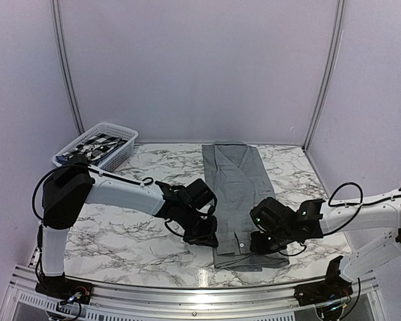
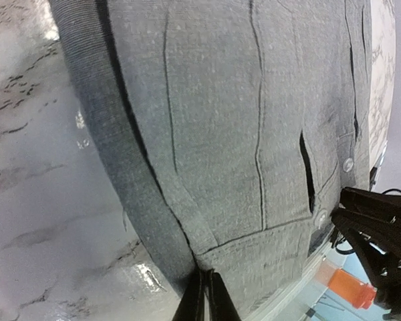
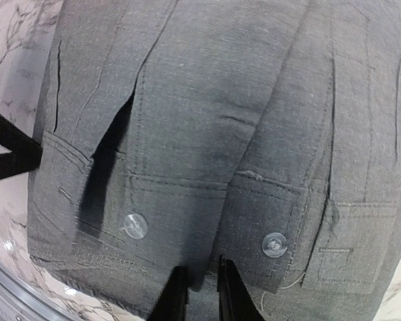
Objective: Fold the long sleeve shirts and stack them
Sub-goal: Fold the sleeve of the rectangle-folded shirt, then move the rectangle-folded shirt to the center of the board.
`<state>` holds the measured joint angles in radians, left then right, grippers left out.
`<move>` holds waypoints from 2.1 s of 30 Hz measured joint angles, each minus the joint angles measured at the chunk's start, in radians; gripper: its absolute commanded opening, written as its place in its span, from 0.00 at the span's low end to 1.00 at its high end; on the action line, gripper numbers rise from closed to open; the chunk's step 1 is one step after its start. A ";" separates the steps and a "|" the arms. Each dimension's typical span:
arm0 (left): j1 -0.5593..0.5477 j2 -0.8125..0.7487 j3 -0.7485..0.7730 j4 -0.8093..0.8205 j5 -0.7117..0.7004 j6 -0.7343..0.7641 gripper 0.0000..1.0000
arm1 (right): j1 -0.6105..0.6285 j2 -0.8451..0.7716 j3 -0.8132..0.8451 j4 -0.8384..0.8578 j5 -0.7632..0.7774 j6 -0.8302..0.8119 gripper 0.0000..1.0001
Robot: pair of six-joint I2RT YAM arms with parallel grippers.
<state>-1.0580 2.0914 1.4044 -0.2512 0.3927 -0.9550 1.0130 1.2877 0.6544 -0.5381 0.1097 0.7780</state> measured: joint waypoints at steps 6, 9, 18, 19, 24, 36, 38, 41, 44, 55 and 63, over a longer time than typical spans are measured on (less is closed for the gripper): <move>-0.001 -0.034 -0.021 -0.006 -0.015 0.024 0.30 | 0.002 -0.014 0.002 -0.021 0.018 0.003 0.47; 0.004 -0.074 -0.021 -0.009 -0.043 0.048 0.34 | -0.007 -0.024 0.025 -0.047 0.048 -0.011 0.51; 0.096 -0.122 -0.019 -0.014 -0.125 0.124 0.38 | -0.217 0.021 0.177 0.010 0.082 -0.136 0.60; 0.115 -0.118 -0.012 -0.016 -0.134 0.133 0.37 | -0.252 0.034 0.183 0.032 0.079 -0.153 0.60; 0.191 -0.053 0.065 -0.016 -0.163 0.171 0.37 | -0.398 0.078 0.176 0.110 0.054 -0.206 0.62; 0.202 0.153 0.246 -0.025 -0.194 0.210 0.28 | -0.628 0.094 0.081 0.269 -0.086 -0.271 0.62; 0.202 0.165 0.252 -0.025 -0.204 0.207 0.27 | -0.636 0.094 0.080 0.278 -0.103 -0.279 0.62; 0.200 0.165 0.252 -0.026 -0.218 0.199 0.23 | -0.644 0.094 0.071 0.294 -0.118 -0.286 0.62; 0.195 0.166 0.252 -0.027 -0.229 0.193 0.22 | -0.647 0.096 0.060 0.299 -0.130 -0.290 0.62; 0.161 0.182 0.270 -0.027 -0.267 0.165 0.06 | -0.648 0.098 0.046 0.314 -0.139 -0.293 0.62; 0.142 0.189 0.276 -0.027 -0.320 0.150 0.00 | -0.648 0.098 0.038 0.314 -0.138 -0.293 0.62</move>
<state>-0.9165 2.2803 1.6802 -0.2779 0.0731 -0.8047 0.3653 1.3861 0.6922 -0.2237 -0.0284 0.4847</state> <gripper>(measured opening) 0.004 0.618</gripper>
